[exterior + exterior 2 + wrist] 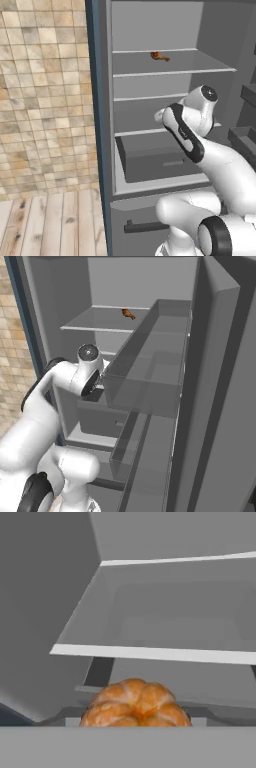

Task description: Pick up each tangerine from the fridge and place one tangerine on each plate on the dining counter.

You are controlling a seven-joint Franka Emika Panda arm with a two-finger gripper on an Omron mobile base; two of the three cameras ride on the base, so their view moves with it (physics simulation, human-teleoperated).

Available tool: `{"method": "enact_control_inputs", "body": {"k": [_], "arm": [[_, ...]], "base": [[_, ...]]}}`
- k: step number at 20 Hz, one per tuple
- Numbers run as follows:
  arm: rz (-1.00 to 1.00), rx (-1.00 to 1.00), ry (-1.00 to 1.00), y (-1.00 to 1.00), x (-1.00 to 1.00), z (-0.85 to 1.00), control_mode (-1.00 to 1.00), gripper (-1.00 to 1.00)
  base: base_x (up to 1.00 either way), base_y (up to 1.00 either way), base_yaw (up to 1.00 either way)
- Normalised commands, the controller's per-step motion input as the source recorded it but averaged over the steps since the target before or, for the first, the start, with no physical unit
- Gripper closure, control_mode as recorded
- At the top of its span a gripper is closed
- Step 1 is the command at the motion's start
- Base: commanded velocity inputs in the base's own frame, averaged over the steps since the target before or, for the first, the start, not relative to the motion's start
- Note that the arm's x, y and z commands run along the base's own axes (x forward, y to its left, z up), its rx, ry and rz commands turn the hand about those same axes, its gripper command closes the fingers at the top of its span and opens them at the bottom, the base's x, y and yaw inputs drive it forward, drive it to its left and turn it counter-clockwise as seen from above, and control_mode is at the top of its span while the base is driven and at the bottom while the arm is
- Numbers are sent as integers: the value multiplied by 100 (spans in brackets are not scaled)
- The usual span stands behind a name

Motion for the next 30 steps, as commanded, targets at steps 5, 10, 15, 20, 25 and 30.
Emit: {"method": "enact_control_inputs", "body": {"k": [5,10,15,20,25,30], "arm": [[1,-3,12,26,-100,17,-100,100],[0,-7,6,15,-100,-6,-100,100],[0,-1,0,0,-100,-32,-100,100],[-4,-9,0,0,-100,-42,-100,100],[-3,-6,3,0,-48,-18,-100,100],[0,0,0,0,-6,-5,-100,100]], "base": [[0,0,0],[0,0,0],[0,0,0],[0,0,0],[0,0,0],[0,0,0]]}}
